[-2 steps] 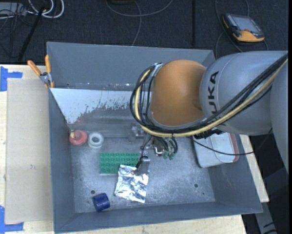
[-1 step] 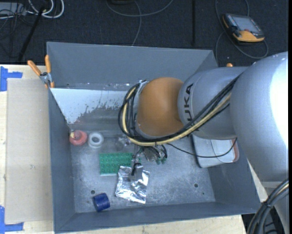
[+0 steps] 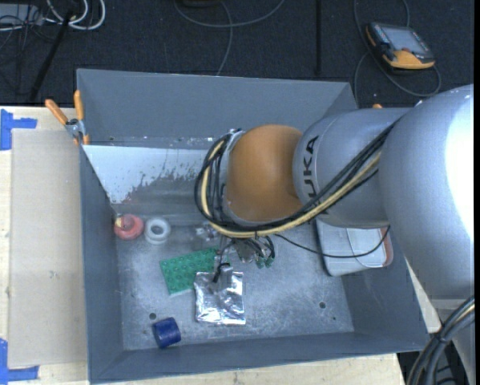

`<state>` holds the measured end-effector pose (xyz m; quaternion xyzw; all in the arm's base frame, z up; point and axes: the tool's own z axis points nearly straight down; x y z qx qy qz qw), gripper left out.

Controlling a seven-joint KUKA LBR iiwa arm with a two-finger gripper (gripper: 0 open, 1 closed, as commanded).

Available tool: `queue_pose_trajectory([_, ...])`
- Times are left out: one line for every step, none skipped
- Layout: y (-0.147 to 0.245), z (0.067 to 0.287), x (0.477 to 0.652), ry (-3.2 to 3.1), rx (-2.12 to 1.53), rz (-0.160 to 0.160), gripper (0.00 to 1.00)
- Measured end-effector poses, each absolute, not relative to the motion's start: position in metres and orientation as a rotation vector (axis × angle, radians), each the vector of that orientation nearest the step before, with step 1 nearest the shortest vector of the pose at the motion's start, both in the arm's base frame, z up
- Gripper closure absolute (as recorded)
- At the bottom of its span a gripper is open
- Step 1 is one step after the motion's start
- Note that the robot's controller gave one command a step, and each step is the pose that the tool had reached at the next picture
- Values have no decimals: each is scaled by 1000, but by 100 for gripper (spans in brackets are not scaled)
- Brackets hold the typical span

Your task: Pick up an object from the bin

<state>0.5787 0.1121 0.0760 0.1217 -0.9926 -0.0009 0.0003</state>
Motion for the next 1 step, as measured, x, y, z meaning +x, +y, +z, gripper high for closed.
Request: queue_pose_trajectory([110, 207, 558, -3121, 420, 0, 100])
